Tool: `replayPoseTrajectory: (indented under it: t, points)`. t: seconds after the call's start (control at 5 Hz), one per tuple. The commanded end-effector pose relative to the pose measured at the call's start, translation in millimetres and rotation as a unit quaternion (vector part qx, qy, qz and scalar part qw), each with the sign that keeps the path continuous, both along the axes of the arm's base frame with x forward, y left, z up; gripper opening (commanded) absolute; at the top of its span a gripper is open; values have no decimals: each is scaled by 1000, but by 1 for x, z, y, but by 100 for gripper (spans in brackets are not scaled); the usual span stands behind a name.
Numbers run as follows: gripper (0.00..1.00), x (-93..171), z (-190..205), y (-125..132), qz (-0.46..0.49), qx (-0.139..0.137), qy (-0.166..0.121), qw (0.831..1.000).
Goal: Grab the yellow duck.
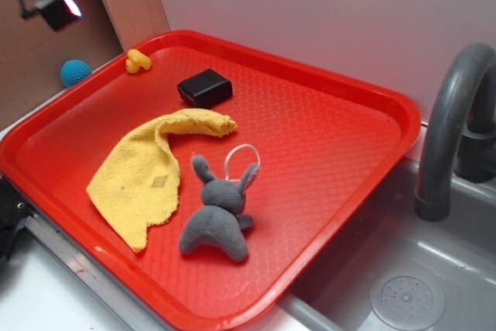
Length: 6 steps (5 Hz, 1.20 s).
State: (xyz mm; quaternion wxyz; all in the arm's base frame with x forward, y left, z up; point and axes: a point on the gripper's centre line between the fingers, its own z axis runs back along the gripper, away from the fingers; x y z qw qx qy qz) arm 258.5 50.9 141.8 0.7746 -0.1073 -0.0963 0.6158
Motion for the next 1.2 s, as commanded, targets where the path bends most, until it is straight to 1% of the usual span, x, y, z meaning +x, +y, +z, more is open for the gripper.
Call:
replayPoseTrajectory:
  t: [0.0, 0.2, 0.4, 0.6, 0.8, 1.0]
  points:
    - [100, 33, -41, 39, 171, 94, -41, 980]
    - [100, 41, -66, 62, 204, 115, -18, 972]
    - [100, 41, -83, 70, 216, 156, 21, 964]
    - [100, 40, -96, 71, 209, 168, 45, 962]
    - [91, 39, -103, 69, 194, 162, 60, 966]
    - [0, 47, -92, 58, 174, 185, 50, 966]
